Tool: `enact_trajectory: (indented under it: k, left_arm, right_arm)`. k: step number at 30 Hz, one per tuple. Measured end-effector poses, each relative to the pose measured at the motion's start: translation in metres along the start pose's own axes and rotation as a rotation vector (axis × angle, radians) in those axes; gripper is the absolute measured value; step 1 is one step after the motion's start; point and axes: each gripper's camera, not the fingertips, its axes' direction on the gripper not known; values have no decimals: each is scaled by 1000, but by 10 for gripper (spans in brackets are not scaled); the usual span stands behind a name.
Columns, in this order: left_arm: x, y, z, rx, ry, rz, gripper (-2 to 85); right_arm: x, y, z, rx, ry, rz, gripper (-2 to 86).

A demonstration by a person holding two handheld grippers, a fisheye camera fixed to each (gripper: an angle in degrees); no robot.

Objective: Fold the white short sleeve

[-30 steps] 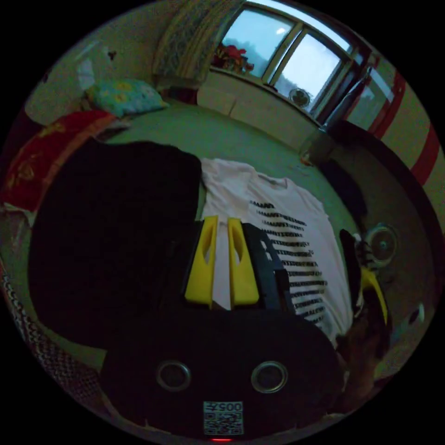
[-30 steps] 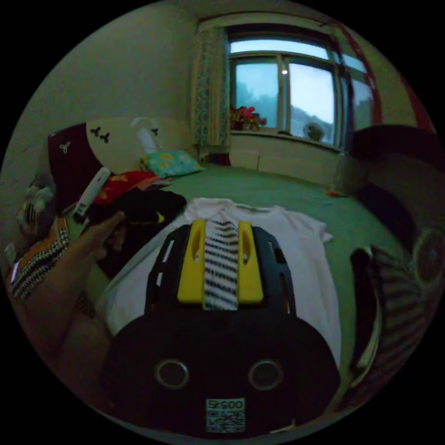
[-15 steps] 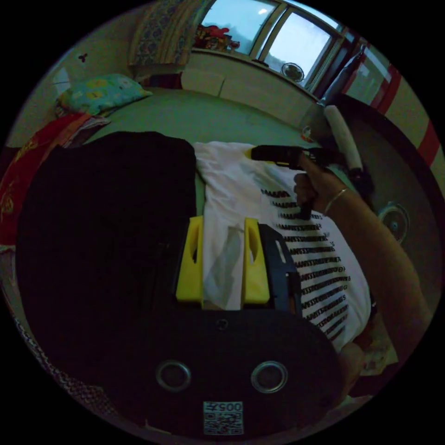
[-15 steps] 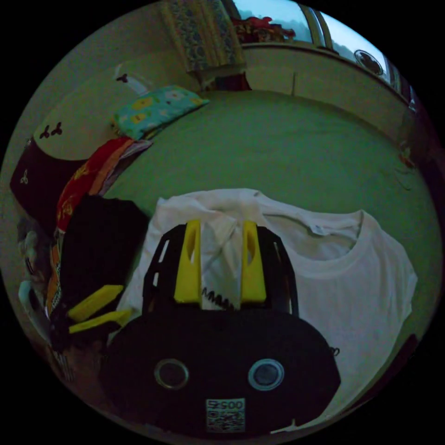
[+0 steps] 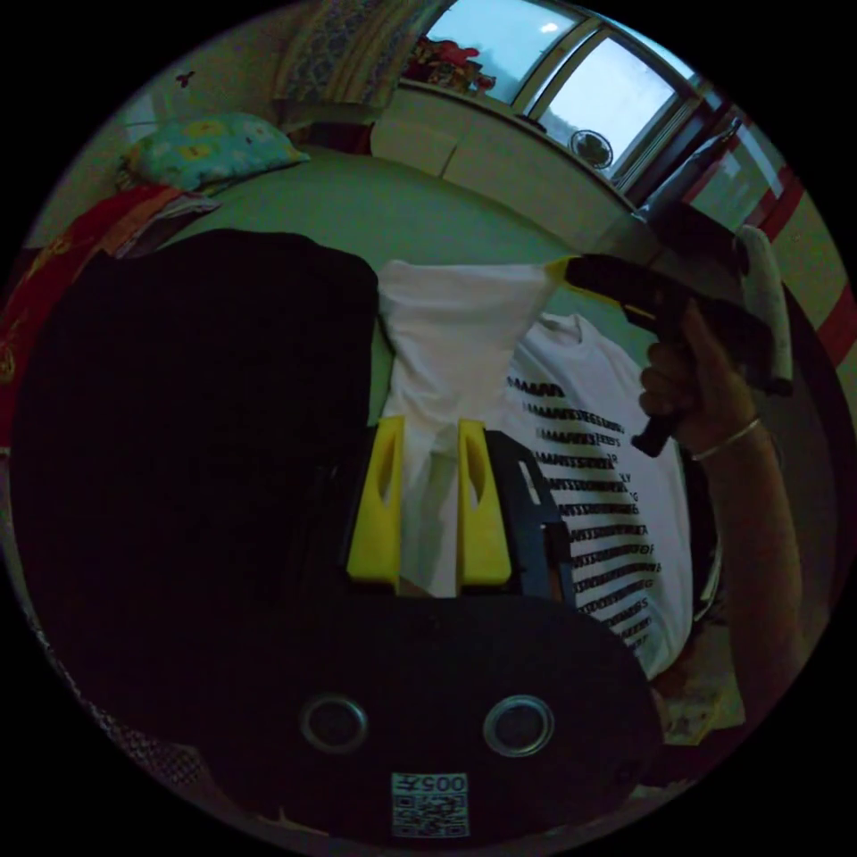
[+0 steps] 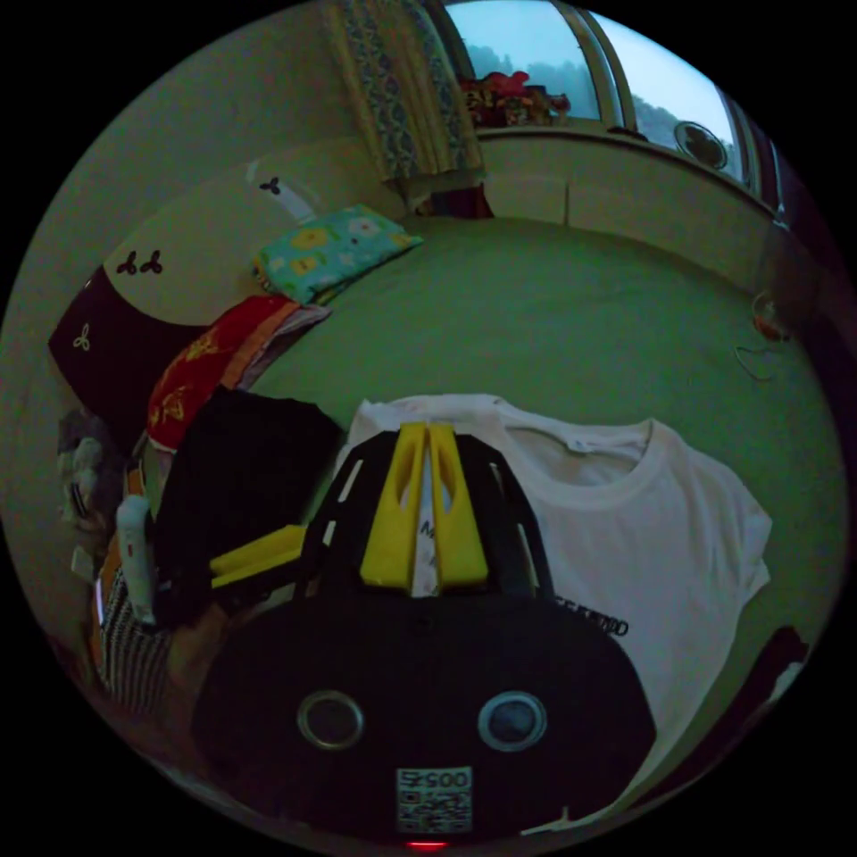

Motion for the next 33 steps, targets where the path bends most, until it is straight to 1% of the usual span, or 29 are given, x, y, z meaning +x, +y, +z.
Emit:
enact_trajectory:
  k: [3,6,7,8,10,12,14,17,19,21,22,24,26,29,33]
  left_arm:
    - [-10,-11,2,-4,11,8,94]
    - [-20,-20,7,-18,-2,26,92]
    - [-25,-23,8,-14,-1,21,90]
    - [-27,-25,8,-11,5,13,89]
    - [-38,-31,6,9,38,-22,91]
    - [-46,-35,7,16,37,-37,94]
    - [-51,-39,9,8,45,-38,97]
    - [-56,-45,10,17,35,-36,101]
    - [-60,-49,12,16,28,-27,102]
    - [-62,-52,14,7,10,-17,99]
    - [-65,-53,15,6,5,-15,94]
    - [-68,-56,16,5,4,-22,81]
    - [-73,-58,16,4,36,-36,50]
    - [-74,-60,12,22,74,0,29]
    - [-72,-61,8,24,119,78,25]
  right_arm:
    - [13,-1,9,15,33,14,-6]
    - [28,-10,41,-111,117,12,12]
    - [34,-17,52,-157,169,17,33]
    - [34,-26,57,-151,183,-12,63]
    - [28,-41,57,-72,165,-62,99]
    - [15,-61,63,-46,144,-138,112]
    - [-4,-91,86,-78,112,-217,128]
    - [-14,-127,132,-184,48,-216,134]
    - [-12,-144,162,-248,30,-177,131]
    - [-7,-155,191,-330,56,-149,118]
    - [-3,-159,203,-362,74,-137,92]
    - [6,-163,205,-336,70,-86,49]
    - [22,-165,192,-274,32,-33,16]
    - [44,-157,171,-184,48,-11,3]
    - [71,-149,168,-178,68,9,7]
